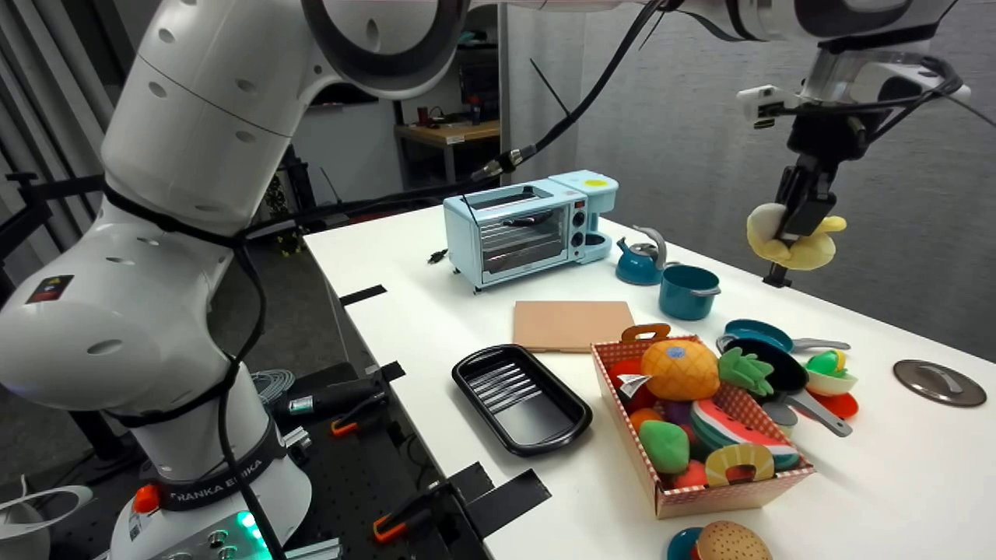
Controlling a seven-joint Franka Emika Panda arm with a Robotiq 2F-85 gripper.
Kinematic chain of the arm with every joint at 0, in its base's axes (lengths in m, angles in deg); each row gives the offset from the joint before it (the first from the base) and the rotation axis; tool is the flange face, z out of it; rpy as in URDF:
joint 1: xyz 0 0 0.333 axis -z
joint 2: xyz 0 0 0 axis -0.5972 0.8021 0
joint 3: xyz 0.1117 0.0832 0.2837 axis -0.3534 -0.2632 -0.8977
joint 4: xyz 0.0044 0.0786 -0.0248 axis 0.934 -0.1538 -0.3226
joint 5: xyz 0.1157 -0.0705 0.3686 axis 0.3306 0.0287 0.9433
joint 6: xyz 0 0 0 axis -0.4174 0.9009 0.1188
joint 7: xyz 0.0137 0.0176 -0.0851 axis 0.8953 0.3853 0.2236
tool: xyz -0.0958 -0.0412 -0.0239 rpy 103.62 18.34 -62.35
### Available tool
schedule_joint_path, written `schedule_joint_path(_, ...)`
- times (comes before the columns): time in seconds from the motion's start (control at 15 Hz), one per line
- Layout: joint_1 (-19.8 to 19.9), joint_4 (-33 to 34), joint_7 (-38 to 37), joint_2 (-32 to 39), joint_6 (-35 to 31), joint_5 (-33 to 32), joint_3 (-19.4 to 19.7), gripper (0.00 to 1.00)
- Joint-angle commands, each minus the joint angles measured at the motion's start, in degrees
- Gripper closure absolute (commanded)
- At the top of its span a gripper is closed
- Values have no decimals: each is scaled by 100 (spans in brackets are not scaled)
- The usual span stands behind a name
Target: Pick the banana plush toy from the box and put it in the pot
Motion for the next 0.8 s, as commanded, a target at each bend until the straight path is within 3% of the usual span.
schedule_joint_path(0.0, 179, 604, -128, 302, 407, 199, -102, 96)
schedule_joint_path(0.07, 194, 666, -137, 338, 472, 207, -109, 96)
schedule_joint_path(0.13, 209, 731, -128, 371, 547, 205, -115, 60)
schedule_joint_path(0.2, 220, 781, -134, 400, 613, 207, -120, 60)
schedule_joint_path(0.73, 212, 942, -107, 537, 784, 321, -83, 1)
